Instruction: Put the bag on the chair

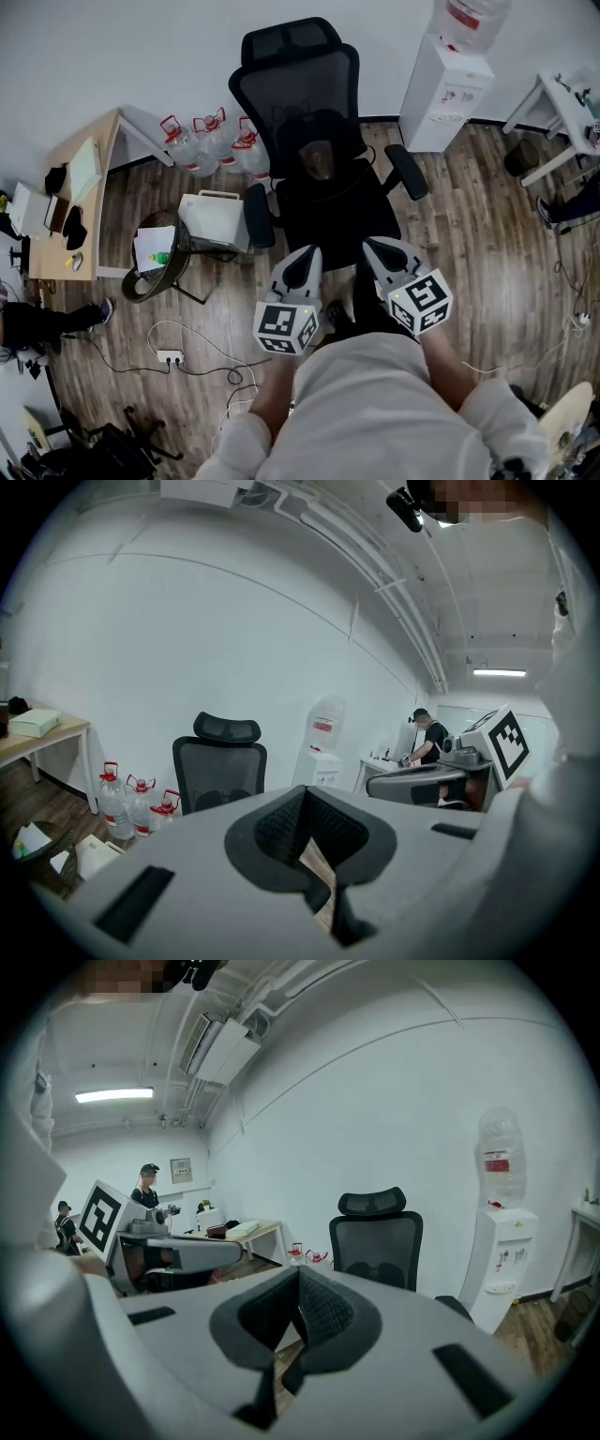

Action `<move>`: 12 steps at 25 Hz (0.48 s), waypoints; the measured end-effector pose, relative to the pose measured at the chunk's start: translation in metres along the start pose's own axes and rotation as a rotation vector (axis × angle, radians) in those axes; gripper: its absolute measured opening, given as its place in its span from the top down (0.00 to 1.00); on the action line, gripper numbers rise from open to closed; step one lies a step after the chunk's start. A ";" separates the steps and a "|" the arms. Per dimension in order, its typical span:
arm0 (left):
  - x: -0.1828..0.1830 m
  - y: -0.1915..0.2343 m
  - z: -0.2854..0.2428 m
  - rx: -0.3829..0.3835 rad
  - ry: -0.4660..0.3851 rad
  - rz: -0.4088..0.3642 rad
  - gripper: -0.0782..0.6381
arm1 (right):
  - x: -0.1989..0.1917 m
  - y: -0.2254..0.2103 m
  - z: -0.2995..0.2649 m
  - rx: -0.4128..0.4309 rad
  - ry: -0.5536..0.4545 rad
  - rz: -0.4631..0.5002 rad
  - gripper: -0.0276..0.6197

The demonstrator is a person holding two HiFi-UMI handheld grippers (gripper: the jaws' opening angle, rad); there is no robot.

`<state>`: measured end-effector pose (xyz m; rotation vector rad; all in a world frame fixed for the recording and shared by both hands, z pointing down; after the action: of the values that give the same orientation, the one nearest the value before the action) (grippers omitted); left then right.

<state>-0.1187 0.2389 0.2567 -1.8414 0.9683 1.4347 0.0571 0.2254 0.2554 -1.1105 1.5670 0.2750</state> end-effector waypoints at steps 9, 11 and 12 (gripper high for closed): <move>-0.001 -0.007 -0.002 -0.001 0.009 -0.010 0.88 | -0.002 -0.004 0.003 0.010 -0.011 -0.015 0.95; -0.001 -0.008 -0.006 -0.001 0.008 -0.012 0.88 | -0.002 -0.007 0.004 0.006 -0.010 -0.013 0.95; -0.001 -0.009 -0.007 -0.001 0.009 -0.013 0.88 | -0.002 -0.008 0.005 0.004 -0.010 -0.013 0.95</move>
<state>-0.1081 0.2383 0.2599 -1.8537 0.9583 1.4205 0.0658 0.2254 0.2581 -1.1141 1.5502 0.2681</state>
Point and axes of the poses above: the fingertips, and each gripper's own axes: z backward along the fingers, y to its left, x out of its top, the point moved 7 cm from there along z, backward along the fingers, and after that the axes turned 15 degrees about -z, right-handed, at the moved point
